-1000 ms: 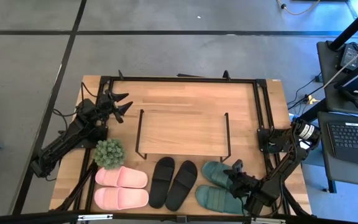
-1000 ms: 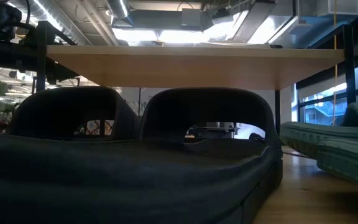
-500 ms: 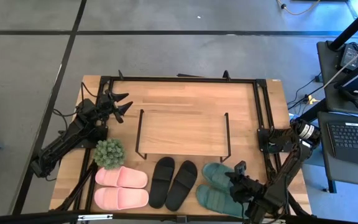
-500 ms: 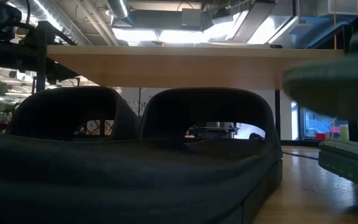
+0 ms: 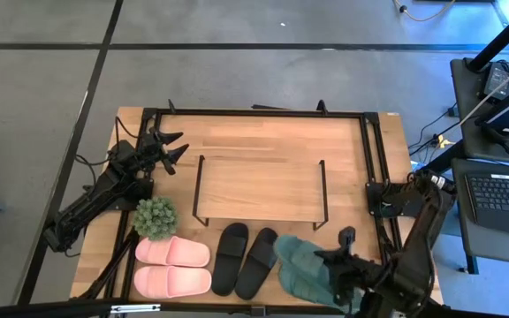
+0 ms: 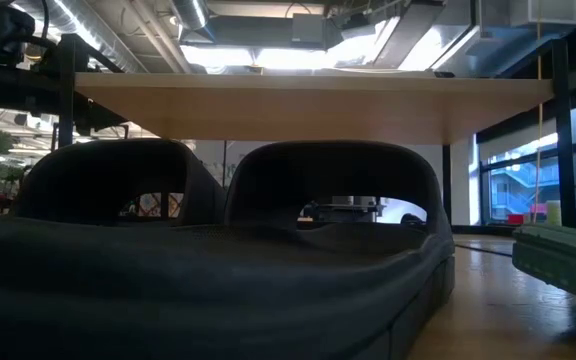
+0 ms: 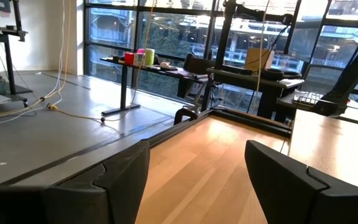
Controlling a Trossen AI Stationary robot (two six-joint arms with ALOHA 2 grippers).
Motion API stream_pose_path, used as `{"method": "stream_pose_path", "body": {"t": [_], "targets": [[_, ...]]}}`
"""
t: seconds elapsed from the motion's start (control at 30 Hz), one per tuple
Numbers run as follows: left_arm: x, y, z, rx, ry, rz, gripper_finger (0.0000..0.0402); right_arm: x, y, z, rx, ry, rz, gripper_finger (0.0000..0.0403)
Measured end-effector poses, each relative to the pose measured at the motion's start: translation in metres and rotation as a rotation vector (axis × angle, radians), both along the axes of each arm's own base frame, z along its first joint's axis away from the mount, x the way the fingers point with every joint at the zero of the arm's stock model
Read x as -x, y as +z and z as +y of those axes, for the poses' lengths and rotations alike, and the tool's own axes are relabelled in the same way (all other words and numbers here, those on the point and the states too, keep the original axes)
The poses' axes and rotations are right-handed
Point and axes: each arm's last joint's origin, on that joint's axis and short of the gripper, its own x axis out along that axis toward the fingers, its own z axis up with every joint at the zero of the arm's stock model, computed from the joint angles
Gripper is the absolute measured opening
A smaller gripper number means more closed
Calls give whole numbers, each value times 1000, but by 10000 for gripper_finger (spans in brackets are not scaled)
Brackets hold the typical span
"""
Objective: Pick and place slides into the shelf
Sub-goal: Put the right green slipper on the shelf
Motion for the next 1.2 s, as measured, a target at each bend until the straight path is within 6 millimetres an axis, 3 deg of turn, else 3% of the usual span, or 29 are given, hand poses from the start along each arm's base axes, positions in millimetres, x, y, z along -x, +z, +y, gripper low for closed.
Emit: {"method": "stream_pose_path", "body": {"t": [0.13,0.3,0.47,0.6,0.73,1.2], "targets": [[0,0,0,0,0,0,255,-23,35,-30,-34,-121,-65,13],[0,0,0,0,0,0,255,-58,65,-82,-79,-272,-63,13],[0,0,0,0,0,0,255,-86,69,-141,-92,-409,30,13],[0,0,0,0,0,0,255,-100,60,-173,-153,-497,103,13],[0,0,0,0,0,0,255,-106,45,-185,-110,-510,184,13],[0,0,0,3,0,-1,255,-108,9,-190,33,-502,322,13]]}}
